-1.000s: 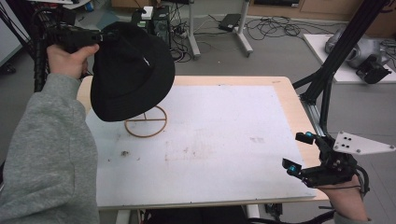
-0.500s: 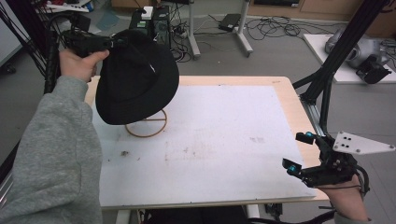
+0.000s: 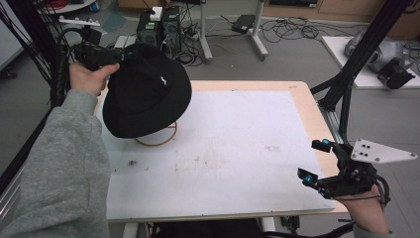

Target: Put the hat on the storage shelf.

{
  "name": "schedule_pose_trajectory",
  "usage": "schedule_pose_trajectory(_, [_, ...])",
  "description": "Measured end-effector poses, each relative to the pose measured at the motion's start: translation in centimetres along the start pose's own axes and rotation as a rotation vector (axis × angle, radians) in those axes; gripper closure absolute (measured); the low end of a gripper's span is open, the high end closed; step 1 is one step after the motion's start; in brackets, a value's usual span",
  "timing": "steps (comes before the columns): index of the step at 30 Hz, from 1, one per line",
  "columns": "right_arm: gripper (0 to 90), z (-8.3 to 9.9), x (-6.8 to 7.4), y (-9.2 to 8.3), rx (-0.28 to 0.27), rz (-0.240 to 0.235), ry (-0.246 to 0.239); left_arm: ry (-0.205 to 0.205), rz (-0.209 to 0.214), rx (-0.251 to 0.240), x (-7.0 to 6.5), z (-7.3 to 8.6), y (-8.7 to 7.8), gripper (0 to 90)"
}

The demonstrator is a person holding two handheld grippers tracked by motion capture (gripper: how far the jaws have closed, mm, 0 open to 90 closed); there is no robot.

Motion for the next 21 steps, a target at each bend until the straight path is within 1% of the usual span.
schedule_pose_trajectory(6, [3.1, -0.13, -0.02, 0.43, 0.001, -0.01, -0.003, -0.014, 0.01, -0.007, 0.02, 0.57, 0.03, 84.7])
schedule_pose_trajectory(10, [3.1, -0.21, 0.08, 0.67, 0.0, -0.014, -0.006, -0.012, 0.005, -0.008, -0.04, 0.59, 0.07, 83.8])
schedule_pose_trajectory(12, [3.1, -0.26, 0.17, 0.69, 0.003, -0.016, -0.006, -0.012, 0.007, -0.011, -0.07, 0.58, 0.01, 81.9])
schedule_pose_trajectory(13, [3.1, -0.28, 0.19, 0.7, 0.003, -0.017, -0.007, -0.014, 0.01, -0.012, -0.1, 0.57, -0.05, 80.0])
schedule_pose_trajectory(15, [3.1, -0.3, 0.19, 0.74, 0.0, -0.019, -0.008, -0.027, 0.007, -0.017, -0.03, 0.53, -0.15, 72.9])
schedule_pose_trajectory(17, [3.1, -0.3, 0.22, 0.76, 0.003, -0.022, -0.007, -0.017, -0.018, -0.029, -0.08, 0.48, -0.33, 67.2])
schedule_pose_trajectory(18, [3.1, -0.3, 0.19, 0.79, -0.002, -0.021, -0.014, -0.01, -0.02, -0.034, -0.14, 0.42, -0.53, 65.0])
schedule_pose_trajectory(19, [3.1, -0.31, 0.3, 0.82, 0.0, -0.028, -0.009, -0.014, -0.016, -0.047, -0.23, 0.36, -0.61, 62.0])
schedule_pose_trajectory(21, [3.1, -0.3, 0.38, 0.9, 0.0, -0.03, -0.014, -0.01, 0.0, -0.062, -0.34, 0.25, -0.85, 57.2])
Point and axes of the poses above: each handheld gripper's, and its own axes: y roughly forward along the jaws, z roughly out of its underside, x roughly to its left, the point moved 3 cm from there along y, roughly forward along the jaws, and after that the axes turned 9 degrees about z, right-handed, at the moved point
